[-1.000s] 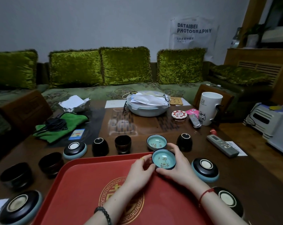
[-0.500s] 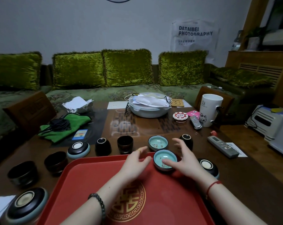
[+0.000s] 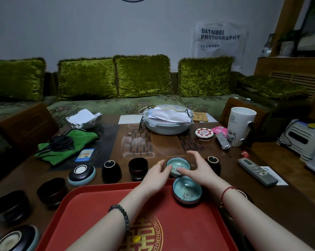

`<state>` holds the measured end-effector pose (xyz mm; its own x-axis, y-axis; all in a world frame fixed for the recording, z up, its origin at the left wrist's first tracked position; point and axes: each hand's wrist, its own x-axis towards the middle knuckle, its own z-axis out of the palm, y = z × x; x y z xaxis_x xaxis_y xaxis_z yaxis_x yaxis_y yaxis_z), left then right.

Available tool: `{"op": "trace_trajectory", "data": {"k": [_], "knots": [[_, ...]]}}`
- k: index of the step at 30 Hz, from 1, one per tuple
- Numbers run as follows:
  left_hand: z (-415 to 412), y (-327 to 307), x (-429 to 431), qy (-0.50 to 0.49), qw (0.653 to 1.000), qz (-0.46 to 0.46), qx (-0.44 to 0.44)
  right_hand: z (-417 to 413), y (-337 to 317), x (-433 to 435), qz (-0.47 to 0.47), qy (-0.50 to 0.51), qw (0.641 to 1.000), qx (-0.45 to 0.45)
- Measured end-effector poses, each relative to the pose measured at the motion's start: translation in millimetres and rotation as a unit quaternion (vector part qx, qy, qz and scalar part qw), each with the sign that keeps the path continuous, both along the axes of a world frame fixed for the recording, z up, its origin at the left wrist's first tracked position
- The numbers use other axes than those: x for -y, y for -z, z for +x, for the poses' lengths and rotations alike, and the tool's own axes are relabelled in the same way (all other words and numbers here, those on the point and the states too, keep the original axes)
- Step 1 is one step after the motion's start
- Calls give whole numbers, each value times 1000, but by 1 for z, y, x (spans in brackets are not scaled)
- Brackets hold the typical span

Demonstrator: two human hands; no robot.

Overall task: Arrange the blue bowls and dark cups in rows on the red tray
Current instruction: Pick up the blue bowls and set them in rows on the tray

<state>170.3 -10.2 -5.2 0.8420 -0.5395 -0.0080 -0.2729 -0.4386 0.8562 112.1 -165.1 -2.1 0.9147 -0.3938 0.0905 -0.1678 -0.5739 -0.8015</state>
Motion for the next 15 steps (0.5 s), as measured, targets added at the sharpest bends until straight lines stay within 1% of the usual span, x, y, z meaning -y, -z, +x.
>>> {"op": "trace_trajectory", "data": {"k": [4, 9, 12, 15], "knots": [[3, 2, 9, 15, 1000, 9, 1, 10, 5, 2, 13, 18, 1000, -10], [5, 2, 10, 17, 999, -26, -18, 13, 8, 3, 35, 34, 999, 8], [5, -2, 8, 12, 998, -59, -25, 10, 2, 0, 57, 37, 997, 42], [3, -10, 4, -3, 996, -90, -13, 5, -10, -4, 80, 28, 992, 96]]}}
